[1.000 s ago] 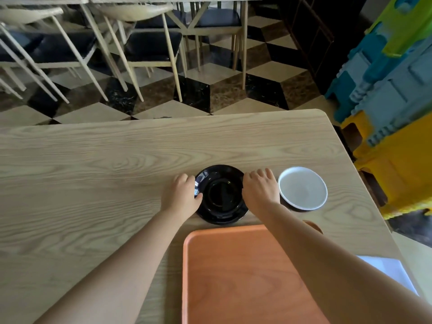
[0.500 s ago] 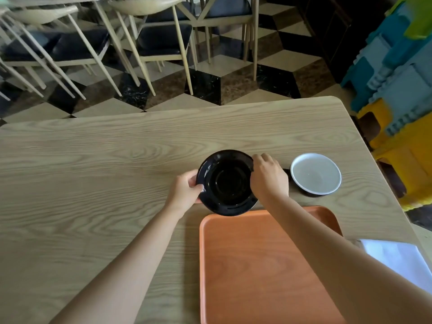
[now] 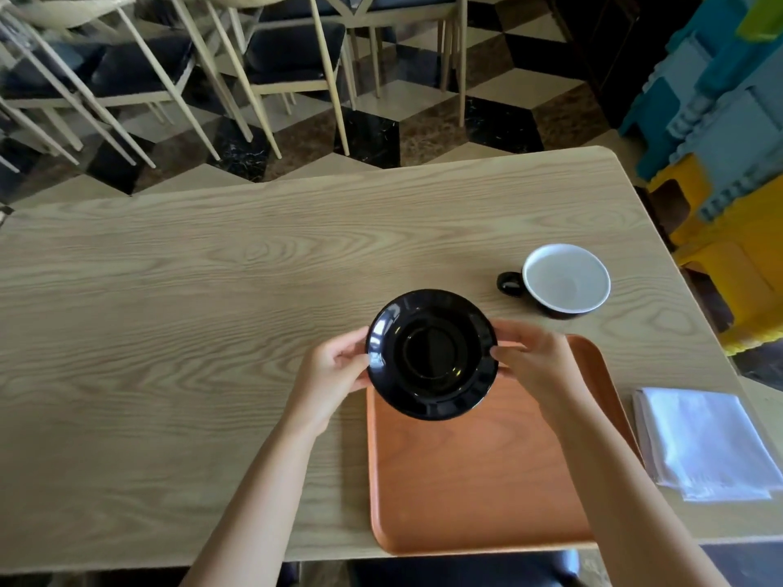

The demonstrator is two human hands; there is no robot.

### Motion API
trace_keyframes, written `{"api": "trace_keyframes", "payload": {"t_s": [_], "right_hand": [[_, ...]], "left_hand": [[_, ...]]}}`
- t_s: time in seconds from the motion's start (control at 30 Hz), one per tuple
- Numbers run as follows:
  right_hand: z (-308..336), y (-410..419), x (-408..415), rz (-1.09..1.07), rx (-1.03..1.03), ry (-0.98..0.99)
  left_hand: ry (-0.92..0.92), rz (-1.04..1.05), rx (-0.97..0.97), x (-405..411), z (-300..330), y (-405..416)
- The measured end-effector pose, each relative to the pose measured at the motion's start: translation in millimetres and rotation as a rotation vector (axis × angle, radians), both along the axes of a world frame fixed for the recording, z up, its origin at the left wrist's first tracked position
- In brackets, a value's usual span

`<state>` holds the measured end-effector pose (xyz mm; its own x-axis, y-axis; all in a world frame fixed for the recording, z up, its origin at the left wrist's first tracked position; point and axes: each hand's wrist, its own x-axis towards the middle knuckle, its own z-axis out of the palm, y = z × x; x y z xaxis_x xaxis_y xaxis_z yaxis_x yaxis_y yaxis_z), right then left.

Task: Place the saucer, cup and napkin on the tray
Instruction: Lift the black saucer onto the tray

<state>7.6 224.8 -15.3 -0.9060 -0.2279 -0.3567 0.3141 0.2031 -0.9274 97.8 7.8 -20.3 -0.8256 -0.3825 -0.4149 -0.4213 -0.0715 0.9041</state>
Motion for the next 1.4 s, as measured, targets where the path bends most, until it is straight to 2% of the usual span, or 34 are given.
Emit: {"api": "trace_keyframes", "payload": {"t_s": [0.33,0.6,0.9,1.2,1.33,1.4], "right_hand": [[-30,10,39,0.018,0.019,-0.087],[-44,13,45,0.010,0.076,-0.103],[-45,15,42,0.048,0.131,-0.093],[-42,19,40,0.077,0.185,-0.114],[-23,33,28,0.191,0.413,0.055],[-10,44,17,0.206,0.467,0.157]], "left_hand": [[-0.124,-0.067,-0.301,37,-25,7],[-0.182,-0.185,-0.519,37,-23,10],[-0.332,-0.338,-0.757,24,-13,12],[-0.336,-0.235,-0.606,27,-13,6],[-0.350,-0.246,-0.642,20,0,3],[-0.296,-0.277,-0.703,6,13,9]]}}
